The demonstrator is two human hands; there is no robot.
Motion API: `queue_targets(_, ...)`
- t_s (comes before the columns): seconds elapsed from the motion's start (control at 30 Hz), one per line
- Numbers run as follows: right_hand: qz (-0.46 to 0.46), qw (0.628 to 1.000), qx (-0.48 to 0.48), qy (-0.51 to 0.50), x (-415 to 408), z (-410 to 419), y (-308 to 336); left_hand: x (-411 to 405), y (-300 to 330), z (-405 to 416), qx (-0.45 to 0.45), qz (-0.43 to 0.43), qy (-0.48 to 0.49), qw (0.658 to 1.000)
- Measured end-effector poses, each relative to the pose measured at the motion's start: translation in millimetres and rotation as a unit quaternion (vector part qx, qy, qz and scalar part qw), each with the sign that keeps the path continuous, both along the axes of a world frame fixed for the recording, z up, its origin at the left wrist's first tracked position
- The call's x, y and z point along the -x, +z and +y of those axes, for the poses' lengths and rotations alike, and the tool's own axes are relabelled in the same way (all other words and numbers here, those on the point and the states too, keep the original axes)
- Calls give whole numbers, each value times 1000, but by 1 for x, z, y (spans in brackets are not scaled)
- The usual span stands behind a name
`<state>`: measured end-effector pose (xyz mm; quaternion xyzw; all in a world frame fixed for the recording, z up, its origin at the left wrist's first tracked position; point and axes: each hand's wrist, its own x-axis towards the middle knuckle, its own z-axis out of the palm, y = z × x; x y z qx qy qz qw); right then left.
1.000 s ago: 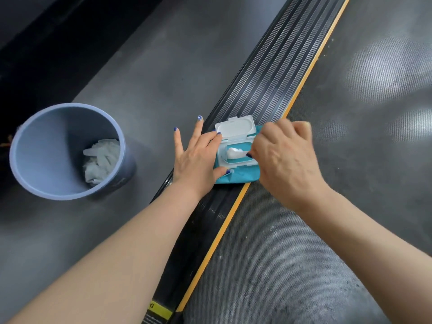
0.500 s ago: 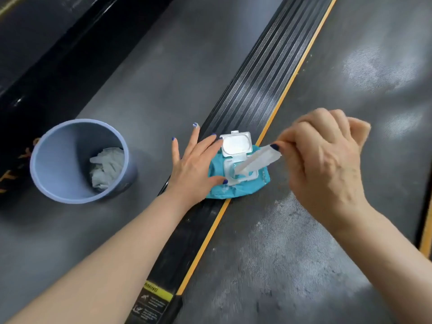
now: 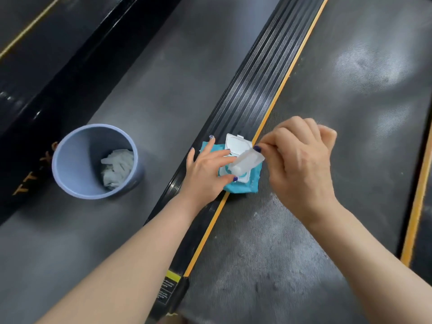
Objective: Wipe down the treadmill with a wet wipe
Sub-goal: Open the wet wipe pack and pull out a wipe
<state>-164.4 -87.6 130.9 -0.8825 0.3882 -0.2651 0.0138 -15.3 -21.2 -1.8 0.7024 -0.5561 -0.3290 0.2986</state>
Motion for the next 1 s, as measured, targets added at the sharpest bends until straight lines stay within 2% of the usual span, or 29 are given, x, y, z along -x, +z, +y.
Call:
queue_targets(0.17,-28,1000,-9,2,2,6,8,-6,-2,6,-21,-17,23,999)
queue_targets(0.27,-51,999,11,7,3,8,13,-4,1,8,45,-3,56,997)
queue_targets(0.37,-86,996,14,6,5,13,23,-3,13,5,112,-33,56,992)
queue_targets(0.5,-98,995,23,-4,4,15,40,-5,52,-5,183,-16,81,980)
queue_targets(0.7,-80,997,-1,-24,4,12,51,-14,107,0,95,28,103,990)
queue_targets(0.83,-49,998,-28,-26,0,13,48,-19,139,0,54,114,148,981)
queue_targets(1.0,-40,992,-108,-50,-2,16,41,-22,166,0,4,142,110,984)
